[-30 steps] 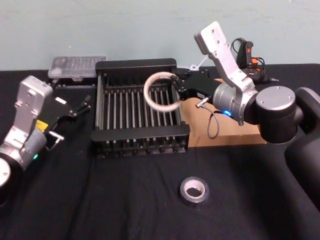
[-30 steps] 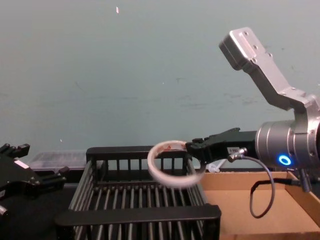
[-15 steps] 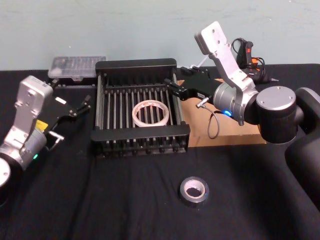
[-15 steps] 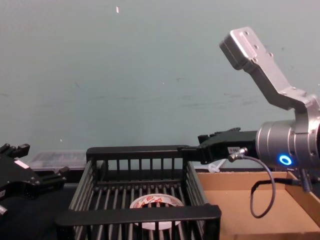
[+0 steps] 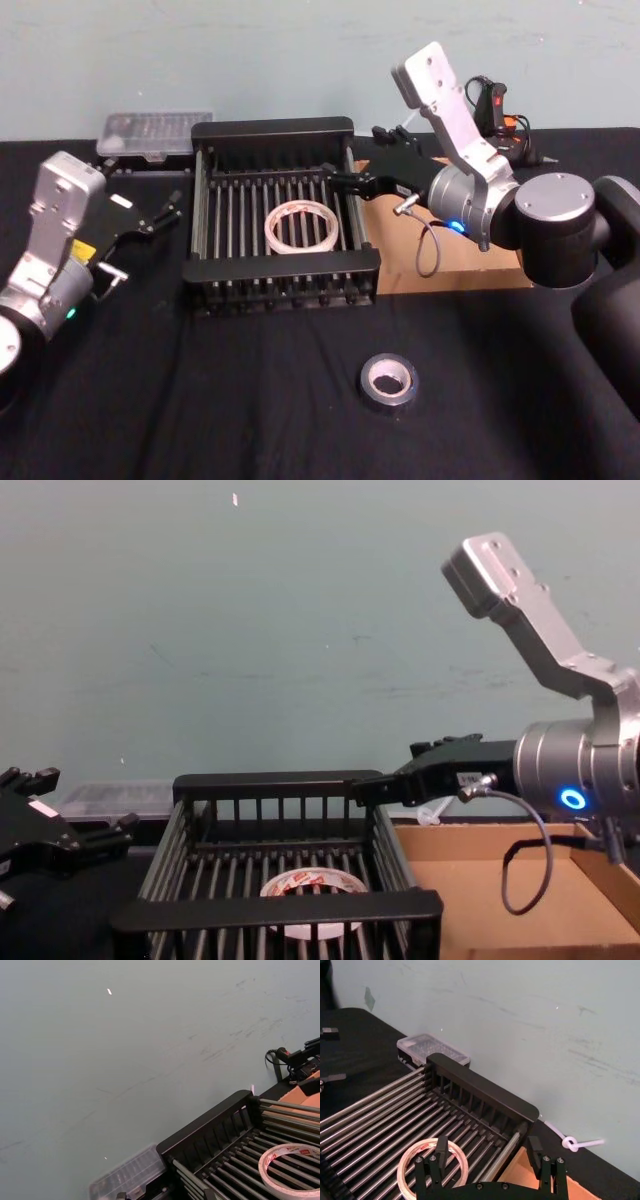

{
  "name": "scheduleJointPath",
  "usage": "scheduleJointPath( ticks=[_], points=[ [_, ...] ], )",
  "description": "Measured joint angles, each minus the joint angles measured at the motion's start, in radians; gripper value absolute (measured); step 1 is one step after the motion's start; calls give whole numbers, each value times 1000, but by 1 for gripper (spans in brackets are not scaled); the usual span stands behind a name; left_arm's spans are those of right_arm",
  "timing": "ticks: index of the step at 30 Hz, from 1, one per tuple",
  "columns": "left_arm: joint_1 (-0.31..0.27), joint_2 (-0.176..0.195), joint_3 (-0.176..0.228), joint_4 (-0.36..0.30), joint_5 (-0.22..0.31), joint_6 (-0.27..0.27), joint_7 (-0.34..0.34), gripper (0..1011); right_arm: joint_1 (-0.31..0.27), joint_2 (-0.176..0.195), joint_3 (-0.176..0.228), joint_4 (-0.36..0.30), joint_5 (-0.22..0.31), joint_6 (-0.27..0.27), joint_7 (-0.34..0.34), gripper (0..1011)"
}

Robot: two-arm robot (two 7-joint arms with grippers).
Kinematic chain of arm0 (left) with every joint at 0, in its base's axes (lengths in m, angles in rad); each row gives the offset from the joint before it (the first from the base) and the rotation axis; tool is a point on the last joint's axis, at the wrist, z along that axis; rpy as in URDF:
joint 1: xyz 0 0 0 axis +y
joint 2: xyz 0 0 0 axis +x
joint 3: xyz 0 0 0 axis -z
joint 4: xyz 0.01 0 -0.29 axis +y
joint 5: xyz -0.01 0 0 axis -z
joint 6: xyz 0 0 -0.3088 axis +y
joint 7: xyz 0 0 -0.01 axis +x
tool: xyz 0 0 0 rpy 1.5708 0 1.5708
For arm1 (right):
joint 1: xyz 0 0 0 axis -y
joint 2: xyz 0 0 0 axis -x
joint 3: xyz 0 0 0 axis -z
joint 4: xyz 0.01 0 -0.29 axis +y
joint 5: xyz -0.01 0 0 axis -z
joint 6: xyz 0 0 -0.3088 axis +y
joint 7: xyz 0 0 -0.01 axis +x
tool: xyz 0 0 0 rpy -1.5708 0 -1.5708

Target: Pick up the white tape and place it into the black box , Pick up the silver tape and place it into the brown box.

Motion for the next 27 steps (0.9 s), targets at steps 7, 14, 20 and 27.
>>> scheduleJointPath(
  ticks=[7,14,20,27],
  points=[
    [0,0,0,0,0,0,0,1001,-26,13,23,-48,2,7,-4,1002],
    [0,0,0,0,0,0,0,1001,-82,69,47,-141,16,36,20,1002],
    [0,0,0,0,0,0,0,1001,-150,156,70,-242,45,69,68,1002],
    [0,0,0,0,0,0,0,1001,-225,263,100,-345,83,104,114,1002]
  ],
)
